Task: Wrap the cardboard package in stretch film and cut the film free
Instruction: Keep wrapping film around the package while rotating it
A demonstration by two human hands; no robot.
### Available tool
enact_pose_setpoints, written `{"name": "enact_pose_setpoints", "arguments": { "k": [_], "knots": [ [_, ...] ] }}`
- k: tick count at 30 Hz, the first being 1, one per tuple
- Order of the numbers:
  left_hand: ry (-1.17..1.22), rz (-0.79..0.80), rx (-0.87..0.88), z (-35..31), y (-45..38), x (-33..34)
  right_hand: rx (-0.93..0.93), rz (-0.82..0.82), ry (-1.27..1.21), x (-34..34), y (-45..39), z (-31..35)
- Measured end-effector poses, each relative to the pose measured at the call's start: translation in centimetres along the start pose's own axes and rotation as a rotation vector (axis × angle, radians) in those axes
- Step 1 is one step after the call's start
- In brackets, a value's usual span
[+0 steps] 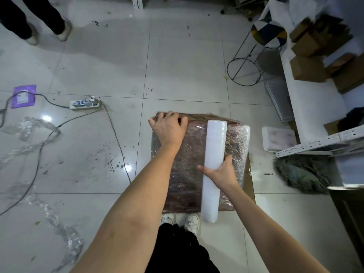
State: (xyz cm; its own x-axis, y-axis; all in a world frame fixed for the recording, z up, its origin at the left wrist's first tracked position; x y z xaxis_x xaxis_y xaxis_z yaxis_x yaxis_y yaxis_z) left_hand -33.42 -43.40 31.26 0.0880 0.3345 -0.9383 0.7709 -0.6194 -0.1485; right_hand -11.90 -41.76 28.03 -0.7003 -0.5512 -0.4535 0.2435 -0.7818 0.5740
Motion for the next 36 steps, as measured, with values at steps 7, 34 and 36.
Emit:
{"name": "enact_pose_setpoints", "arguments": {
  "k": [7,34,36],
  "knots": [
    [0.191,0.256,-0.235,2.2,-3.0,-0.3,0.012,0.022,-0.054,-0.1,-0.4,0.5],
    [-0.144,-0.022,0.267,5.5,10.6,5.9,-0.057,0.015,0.044,0.2,-2.7,0.9],
    [-0.121,-0.019,0.256,5.4,9.9,6.3,-0.082,-0.005,0.045,0.4,-3.2,1.3]
  ]
}}
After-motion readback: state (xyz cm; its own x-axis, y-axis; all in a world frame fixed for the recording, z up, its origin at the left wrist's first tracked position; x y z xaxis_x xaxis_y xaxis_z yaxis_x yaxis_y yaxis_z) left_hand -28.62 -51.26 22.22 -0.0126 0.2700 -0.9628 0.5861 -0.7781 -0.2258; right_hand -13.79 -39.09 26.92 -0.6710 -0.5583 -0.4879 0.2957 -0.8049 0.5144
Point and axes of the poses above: each hand's wrist, its own y-axis away from the middle knuckle, its own x-axis out of the palm, z = x × y, the point moved 5 cm from there along -y, towards the middle knuckle, and after that the axes turned 7 degrees about -y, right-handed, at the moved point
